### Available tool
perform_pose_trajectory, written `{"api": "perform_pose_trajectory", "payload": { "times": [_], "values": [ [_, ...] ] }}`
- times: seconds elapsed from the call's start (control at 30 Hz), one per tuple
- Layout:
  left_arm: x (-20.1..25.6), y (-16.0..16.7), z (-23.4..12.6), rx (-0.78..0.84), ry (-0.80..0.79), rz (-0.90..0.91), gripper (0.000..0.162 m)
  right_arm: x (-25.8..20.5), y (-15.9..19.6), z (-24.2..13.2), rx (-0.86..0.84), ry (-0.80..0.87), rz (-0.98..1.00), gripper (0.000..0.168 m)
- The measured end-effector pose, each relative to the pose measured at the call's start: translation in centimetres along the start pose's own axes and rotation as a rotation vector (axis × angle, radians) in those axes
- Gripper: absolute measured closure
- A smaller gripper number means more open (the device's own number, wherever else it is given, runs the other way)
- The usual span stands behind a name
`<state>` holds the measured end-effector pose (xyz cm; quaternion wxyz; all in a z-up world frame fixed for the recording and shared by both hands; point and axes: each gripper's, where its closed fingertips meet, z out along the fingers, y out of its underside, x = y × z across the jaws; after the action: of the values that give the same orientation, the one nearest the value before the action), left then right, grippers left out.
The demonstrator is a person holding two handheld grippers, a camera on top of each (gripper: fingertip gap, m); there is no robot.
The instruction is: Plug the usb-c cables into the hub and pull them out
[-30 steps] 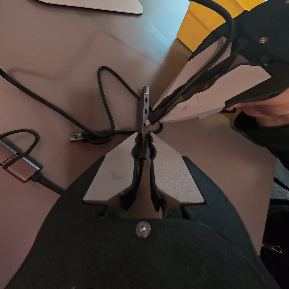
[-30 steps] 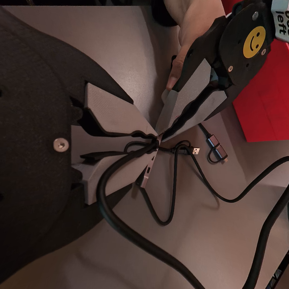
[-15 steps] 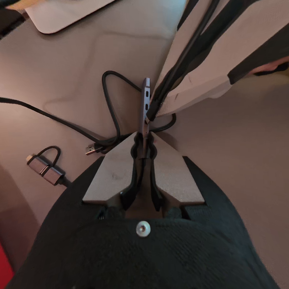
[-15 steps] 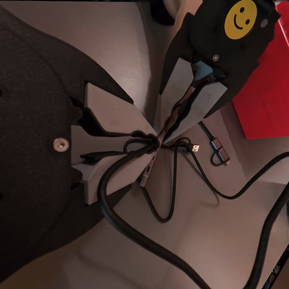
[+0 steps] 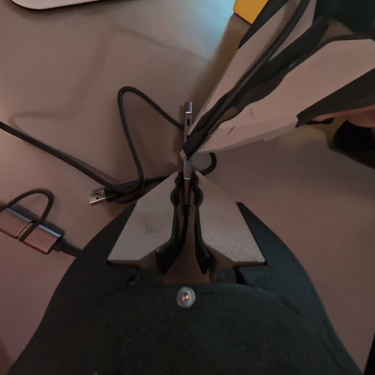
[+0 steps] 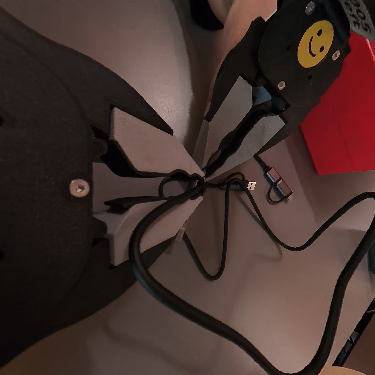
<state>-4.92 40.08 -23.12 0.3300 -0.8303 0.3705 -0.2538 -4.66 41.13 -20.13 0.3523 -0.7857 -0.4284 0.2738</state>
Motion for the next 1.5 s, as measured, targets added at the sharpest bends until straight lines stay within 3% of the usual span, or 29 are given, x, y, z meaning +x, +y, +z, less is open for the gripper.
{"api": "perform_pose_trajectory", "payload": {
  "times": [0.43, 0.73, 1.0, 1.27, 1.5],
  "values": [
    [0.0, 0.0, 0.3, 0.024, -0.100, 0.179, 0.154, -0.2, -0.1, -0.2, -0.005, 0.003, -0.010, 0.159],
    [-1.9, -2.5, -1.4, 0.123, -0.485, 0.523, 0.155, -0.2, -1.4, -1.3, 0.080, 0.023, -0.028, 0.160],
    [-2.3, -2.9, -2.5, 0.170, -0.528, 0.509, 0.155, -0.1, -2.8, -1.4, 0.166, 0.099, -0.078, 0.160],
    [-2.3, -2.9, -2.5, 0.160, -0.554, 0.522, 0.155, -0.1, -2.9, -1.1, 0.201, 0.048, 0.039, 0.159],
    [-2.7, -3.1, -2.2, 0.145, -0.573, 0.465, 0.156, 0.6, -3.2, -0.6, 0.202, 0.197, 0.008, 0.159]
  ]
}}
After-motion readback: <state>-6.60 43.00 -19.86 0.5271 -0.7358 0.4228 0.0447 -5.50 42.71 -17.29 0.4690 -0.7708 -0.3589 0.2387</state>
